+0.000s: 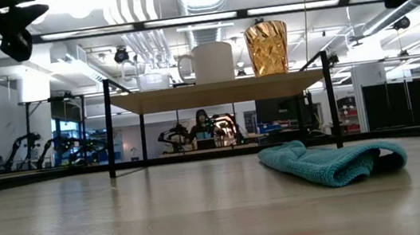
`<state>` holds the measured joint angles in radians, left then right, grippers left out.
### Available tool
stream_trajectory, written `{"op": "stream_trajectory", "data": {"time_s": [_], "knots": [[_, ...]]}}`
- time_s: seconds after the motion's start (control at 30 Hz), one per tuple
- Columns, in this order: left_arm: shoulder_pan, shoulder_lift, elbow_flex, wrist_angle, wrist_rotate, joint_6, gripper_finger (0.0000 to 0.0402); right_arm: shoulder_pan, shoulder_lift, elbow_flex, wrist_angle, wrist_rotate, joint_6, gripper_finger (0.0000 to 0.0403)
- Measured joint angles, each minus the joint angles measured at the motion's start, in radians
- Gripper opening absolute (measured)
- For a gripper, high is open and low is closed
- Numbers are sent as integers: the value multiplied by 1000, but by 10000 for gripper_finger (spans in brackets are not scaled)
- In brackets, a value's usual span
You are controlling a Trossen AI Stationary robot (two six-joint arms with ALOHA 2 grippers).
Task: Stack small to large cups/mugs on shelf
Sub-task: Return to Home Position
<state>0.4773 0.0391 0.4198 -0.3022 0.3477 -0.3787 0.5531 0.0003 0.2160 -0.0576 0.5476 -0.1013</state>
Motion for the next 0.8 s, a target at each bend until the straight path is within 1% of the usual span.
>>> {"op": "stream_trajectory", "data": {"time_s": [0.13, 0.27, 0.53, 0.67, 0.8], "knots": [[0, 0, -11, 0, 0, 18, 89, -33, 1, -9, 23, 32, -53, 68], [0, 7, -38, 4, -1, 20, 89, -86, 0, -14, 33, 40, -86, 68], [0, 11, -121, 96, -5, -23, 89, -207, 0, 11, 56, 31, -162, 68], [0, 10, -161, 173, -5, -35, 89, -244, 0, 11, 38, 29, -143, 68], [0, 13, -173, 187, -4, -35, 89, -260, 0, -22, -1, 25, -53, 68]]}}
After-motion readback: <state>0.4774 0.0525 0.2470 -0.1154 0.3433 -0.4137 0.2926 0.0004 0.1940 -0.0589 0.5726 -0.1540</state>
